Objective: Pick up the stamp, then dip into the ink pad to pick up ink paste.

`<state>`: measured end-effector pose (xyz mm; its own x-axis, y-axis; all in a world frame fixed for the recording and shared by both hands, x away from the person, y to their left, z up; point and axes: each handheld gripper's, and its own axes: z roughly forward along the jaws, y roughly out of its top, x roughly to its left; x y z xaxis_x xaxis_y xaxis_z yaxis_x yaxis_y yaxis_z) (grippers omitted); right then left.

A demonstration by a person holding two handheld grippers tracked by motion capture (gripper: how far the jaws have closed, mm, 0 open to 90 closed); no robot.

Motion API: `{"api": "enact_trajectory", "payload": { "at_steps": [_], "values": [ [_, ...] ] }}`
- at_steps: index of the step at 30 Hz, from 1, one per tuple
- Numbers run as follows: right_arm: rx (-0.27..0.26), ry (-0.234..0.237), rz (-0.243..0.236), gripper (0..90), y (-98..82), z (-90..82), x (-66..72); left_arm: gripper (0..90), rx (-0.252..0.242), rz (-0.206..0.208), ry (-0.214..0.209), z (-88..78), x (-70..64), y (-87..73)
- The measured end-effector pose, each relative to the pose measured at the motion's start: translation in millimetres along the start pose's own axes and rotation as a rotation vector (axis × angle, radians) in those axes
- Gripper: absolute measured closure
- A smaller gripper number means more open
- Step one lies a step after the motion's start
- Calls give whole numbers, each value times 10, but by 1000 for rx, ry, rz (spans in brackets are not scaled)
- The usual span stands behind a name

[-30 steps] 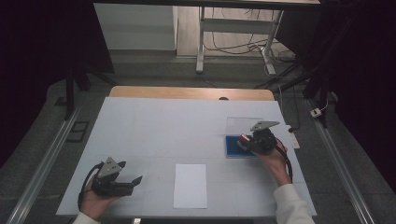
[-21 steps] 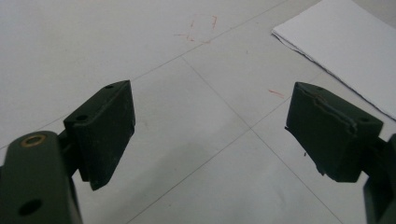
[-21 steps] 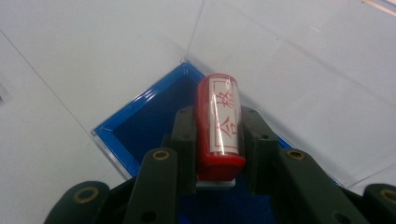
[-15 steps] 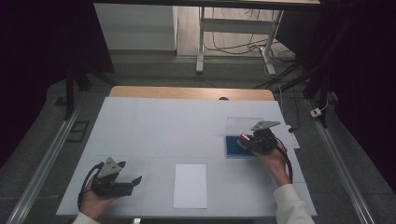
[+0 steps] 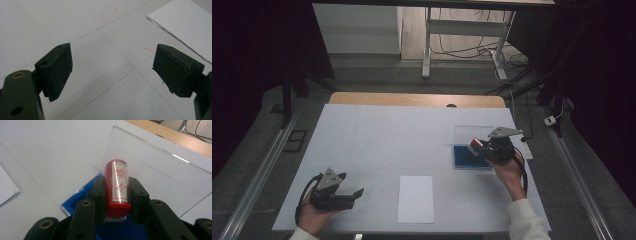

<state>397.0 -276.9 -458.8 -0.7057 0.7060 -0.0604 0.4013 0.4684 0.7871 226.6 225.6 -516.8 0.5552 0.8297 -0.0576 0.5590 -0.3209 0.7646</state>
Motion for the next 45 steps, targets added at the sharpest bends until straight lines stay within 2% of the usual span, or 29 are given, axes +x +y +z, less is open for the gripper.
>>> {"api": "enact_trajectory", "payload": {
  "at_steps": [9, 20, 30, 45],
  "values": [
    [-44, 5, 0, 693, 66, -117, 13, 162, -2, -4, 1, -2, 1, -1],
    [-29, -8, -22, 694, 85, -130, 35, 162, 1, -2, 1, -2, -3, 1],
    [47, -27, -58, 694, 69, -31, 59, 162, 5, -4, 1, 0, 4, -3],
    [123, -6, -26, 694, 4, 156, 36, 161, 11, -1, 3, 7, 0, -5]
  ]
}}
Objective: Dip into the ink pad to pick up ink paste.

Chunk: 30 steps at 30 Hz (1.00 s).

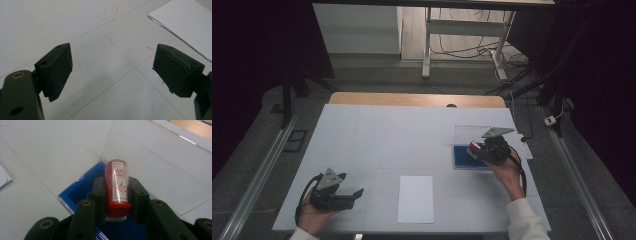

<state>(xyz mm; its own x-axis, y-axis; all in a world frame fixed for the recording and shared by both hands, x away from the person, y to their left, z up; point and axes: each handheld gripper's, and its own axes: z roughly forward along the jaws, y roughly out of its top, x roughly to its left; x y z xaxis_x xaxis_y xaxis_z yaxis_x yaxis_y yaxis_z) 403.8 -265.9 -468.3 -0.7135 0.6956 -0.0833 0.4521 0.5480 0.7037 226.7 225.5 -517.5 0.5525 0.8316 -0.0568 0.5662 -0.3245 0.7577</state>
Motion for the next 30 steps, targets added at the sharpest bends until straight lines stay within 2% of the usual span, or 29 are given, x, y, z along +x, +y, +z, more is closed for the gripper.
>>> {"api": "enact_trajectory", "payload": {
  "at_steps": [9, 22, 30],
  "values": [
    [26, -19, -2, 694, -45, 97, -8, 162, 6, 5, 0, 6, -1, -7],
    [15, -24, -16, 694, -48, 120, 15, 162, 21, 13, -8, 24, -4, -11],
    [34, -27, -20, 695, -70, 167, 17, 163, 24, 13, -10, 25, 0, -14]
  ]
}}
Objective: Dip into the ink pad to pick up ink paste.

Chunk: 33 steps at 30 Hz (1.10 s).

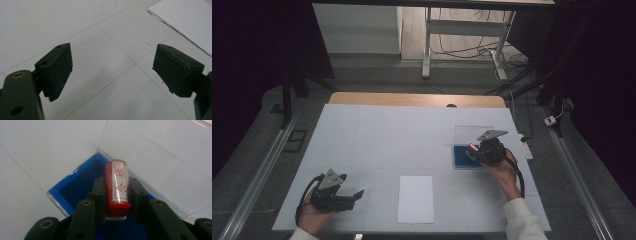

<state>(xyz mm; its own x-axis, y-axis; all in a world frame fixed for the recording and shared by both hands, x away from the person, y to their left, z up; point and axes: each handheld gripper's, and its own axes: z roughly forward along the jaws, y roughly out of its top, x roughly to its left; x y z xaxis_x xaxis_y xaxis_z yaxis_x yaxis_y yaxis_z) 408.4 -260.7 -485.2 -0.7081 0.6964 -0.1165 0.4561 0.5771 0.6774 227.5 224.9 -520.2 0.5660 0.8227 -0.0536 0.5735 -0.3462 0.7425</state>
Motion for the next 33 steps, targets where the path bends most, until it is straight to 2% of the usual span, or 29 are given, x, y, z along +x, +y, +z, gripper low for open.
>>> {"api": "enact_trajectory", "payload": {
  "at_steps": [10, 21, 25, 30, 33],
  "values": [
    [15, 1, 19, 697, -3, 1, -4, 162, 6, 1, -5, 0, -4, -3],
    [24, -4, 16, 700, 2, 4, 5, 162, 14, 3, -4, -1, -6, -9],
    [30, -1, 30, 702, -2, 8, 3, 161, 15, 3, -4, -1, -9, -9],
    [32, -10, 34, 702, -2, 11, 14, 159, 18, 7, 1, -14, -19, -16],
    [50, -39, 27, 702, 21, 13, 61, 159, 17, 3, 4, -19, -17, -21]
  ]
}}
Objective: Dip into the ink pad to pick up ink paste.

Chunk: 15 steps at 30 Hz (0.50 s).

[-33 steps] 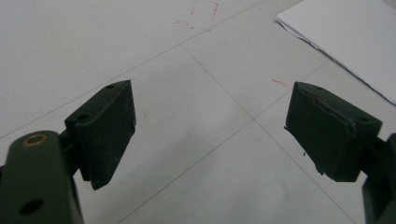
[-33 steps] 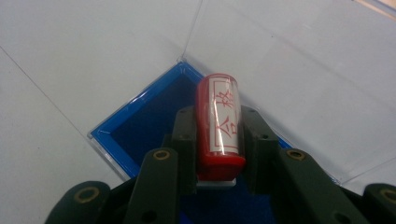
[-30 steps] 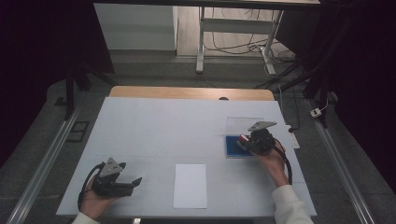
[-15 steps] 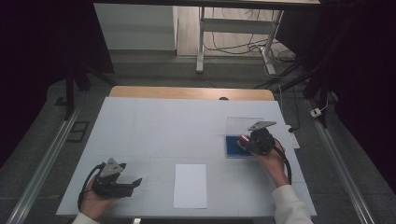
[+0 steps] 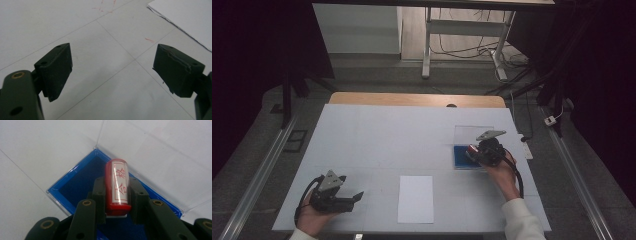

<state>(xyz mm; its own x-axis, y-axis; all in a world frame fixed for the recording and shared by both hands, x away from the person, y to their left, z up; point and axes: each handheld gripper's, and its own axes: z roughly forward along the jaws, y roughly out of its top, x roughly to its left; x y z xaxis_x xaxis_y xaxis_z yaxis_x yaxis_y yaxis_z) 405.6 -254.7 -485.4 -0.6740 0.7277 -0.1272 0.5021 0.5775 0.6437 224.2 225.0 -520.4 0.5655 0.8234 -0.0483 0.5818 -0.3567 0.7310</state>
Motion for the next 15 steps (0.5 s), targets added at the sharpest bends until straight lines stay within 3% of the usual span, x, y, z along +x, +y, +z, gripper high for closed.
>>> {"api": "enact_trajectory", "payload": {
  "at_steps": [7, 15],
  "values": [
    [25, -33, -26, 701, 28, -2, 51, 158, 6, 3, -2, 9, -1, -1],
    [5, -20, 2, 702, -2, -2, 35, 158, 4, 1, -1, 4, -4, -1]
  ]
}}
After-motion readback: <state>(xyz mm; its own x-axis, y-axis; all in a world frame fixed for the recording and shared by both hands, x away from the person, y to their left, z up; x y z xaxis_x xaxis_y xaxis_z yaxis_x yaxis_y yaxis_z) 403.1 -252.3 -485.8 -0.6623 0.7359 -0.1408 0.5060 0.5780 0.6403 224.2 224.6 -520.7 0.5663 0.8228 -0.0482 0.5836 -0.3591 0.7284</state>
